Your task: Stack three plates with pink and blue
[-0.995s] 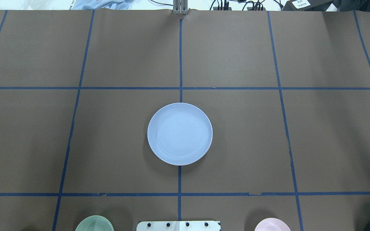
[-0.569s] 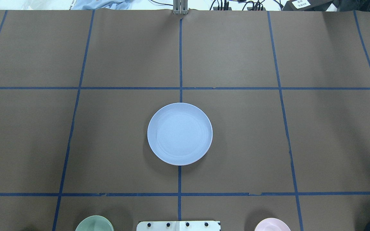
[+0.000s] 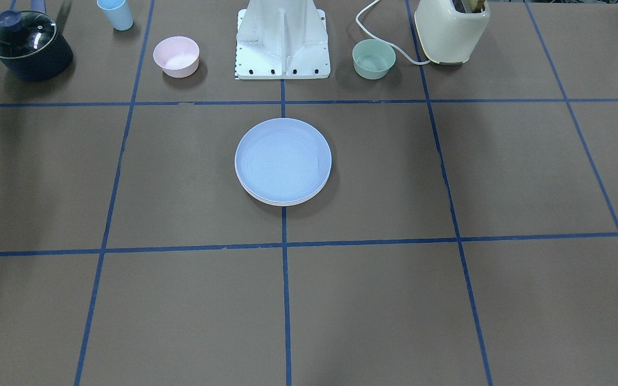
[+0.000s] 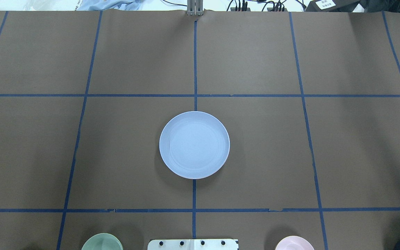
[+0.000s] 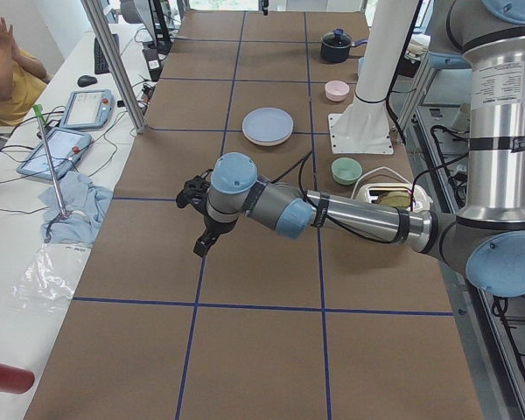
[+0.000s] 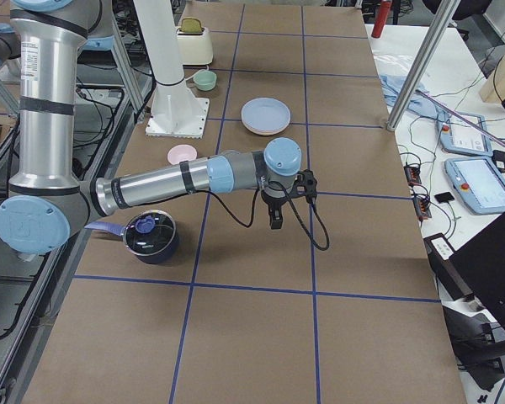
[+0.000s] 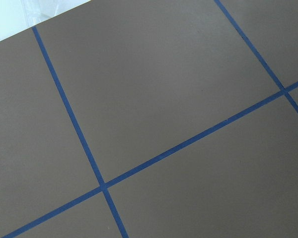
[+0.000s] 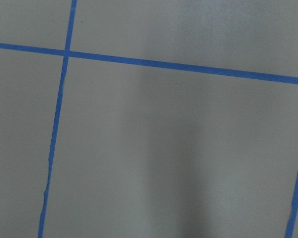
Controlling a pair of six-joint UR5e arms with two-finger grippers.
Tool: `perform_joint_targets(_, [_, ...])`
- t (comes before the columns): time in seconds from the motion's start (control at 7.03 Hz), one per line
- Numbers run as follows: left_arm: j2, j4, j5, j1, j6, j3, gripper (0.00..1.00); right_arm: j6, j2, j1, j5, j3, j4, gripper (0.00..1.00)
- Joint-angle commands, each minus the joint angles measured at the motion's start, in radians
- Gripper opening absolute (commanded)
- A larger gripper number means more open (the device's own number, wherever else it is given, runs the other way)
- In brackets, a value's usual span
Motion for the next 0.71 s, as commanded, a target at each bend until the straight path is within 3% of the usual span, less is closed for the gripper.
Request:
perform_joint_targets(0.0, [0.0,0.0,-0.011,0.01,0.0,0.001,1.0,-0.001,0.0,-0.001,0.02,-0.002,0.0,1.0])
perform_joint_targets(0.57, [0.0,0.0,-0.011,0.019,0.0,0.001,1.0,0.001,0.0,-0.007,0.023,-0.002,0.0,1.0])
